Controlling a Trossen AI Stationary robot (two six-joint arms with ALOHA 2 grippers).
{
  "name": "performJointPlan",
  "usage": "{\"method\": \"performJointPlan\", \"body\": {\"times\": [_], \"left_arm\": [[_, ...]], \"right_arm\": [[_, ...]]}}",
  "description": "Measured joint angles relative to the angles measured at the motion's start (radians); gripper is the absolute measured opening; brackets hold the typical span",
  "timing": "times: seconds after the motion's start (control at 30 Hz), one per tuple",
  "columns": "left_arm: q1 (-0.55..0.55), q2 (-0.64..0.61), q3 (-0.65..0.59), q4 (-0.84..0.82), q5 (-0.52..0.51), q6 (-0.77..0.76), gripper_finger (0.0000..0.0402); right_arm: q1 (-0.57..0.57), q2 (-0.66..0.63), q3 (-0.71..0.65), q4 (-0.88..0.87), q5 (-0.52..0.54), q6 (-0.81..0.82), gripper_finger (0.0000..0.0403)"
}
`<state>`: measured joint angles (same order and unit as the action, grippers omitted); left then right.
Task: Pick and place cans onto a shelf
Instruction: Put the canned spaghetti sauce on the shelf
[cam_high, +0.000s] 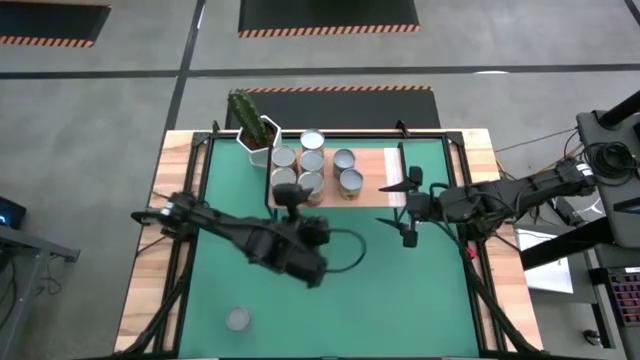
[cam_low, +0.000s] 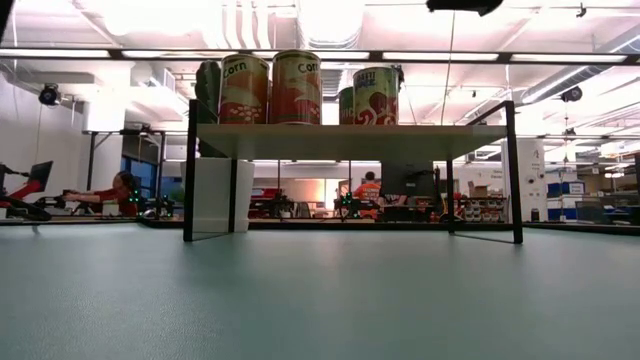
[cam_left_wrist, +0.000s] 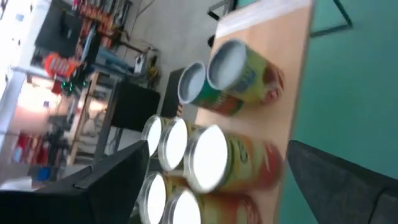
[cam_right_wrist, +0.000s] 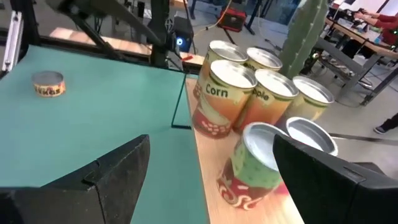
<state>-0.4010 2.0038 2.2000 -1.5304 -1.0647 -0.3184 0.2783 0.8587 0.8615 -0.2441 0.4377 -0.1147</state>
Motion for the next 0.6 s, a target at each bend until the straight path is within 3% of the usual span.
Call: {"method": "performJointPlan", "body": {"times": [0.13,0.23,0.33,0.5,0.6], "left_arm": [[-0.038,-0.138,-0.226,0.031,0.036,-0.022,0.0361],[-0.061,-0.280,-0.462,0.190,0.070,-0.016,0.0361],[-0.079,-0.440,-0.713,0.504,0.187,0.091,0.0361],[-0.080,-0.649,-1.083,1.202,0.563,0.375,0.0361],[-0.081,-0.725,-1.240,1.505,0.611,0.533,0.0361]], "right_arm": [[0.000,0.054,0.032,-0.003,0.005,0.011,0.0327],[0.000,0.092,0.051,-0.001,0.008,0.011,0.0327],[0.000,0.125,0.068,0.000,0.008,0.011,0.0327],[0.000,0.168,0.105,0.023,0.008,0.041,0.0327],[0.000,0.199,0.125,0.024,0.008,0.072,0.0327]]}}
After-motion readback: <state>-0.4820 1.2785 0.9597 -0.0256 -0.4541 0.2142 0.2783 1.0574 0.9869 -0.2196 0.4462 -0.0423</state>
